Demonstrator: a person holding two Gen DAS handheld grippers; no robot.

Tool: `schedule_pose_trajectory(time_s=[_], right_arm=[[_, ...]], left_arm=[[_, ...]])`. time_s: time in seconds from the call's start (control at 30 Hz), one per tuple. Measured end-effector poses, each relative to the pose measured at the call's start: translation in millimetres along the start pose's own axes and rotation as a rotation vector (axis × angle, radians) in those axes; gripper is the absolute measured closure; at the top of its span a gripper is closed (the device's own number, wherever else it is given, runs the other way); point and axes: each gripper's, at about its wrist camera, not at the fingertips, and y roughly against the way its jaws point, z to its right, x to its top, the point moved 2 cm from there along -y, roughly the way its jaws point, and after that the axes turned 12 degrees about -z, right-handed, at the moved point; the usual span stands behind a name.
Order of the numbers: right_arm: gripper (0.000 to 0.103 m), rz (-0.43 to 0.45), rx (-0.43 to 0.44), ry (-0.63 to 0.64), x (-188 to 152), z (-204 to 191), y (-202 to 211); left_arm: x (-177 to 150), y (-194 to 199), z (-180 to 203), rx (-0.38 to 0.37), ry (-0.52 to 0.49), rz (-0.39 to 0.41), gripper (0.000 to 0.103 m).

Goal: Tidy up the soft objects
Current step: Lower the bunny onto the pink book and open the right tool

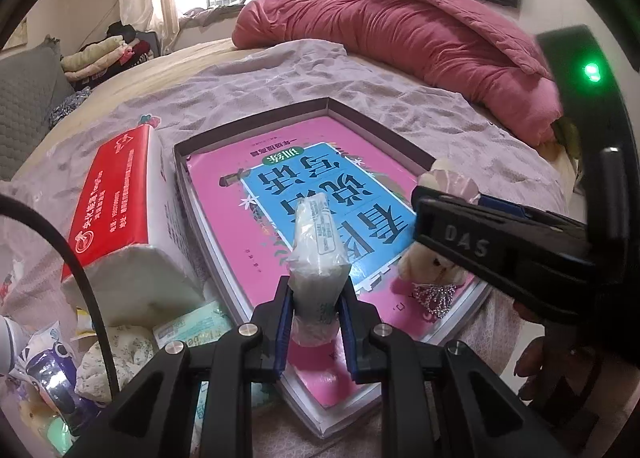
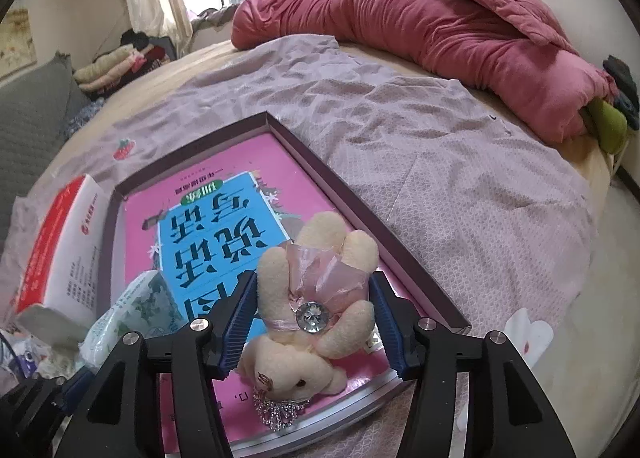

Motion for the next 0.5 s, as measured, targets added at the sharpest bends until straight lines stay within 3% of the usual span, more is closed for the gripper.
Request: schedule_pose_trajectory(time_s=[0.2, 0.5], right_arm=[[0.031, 0.106, 0.026, -0.061, -3, 13, 23], [0.030, 0.181, 0.031, -0.213, -6, 46, 38]], left_arm=[[3, -5, -3, -0.007, 0.023, -0.011, 0.081], [3, -19, 5, -0.002, 0.006, -0.063, 0.081]])
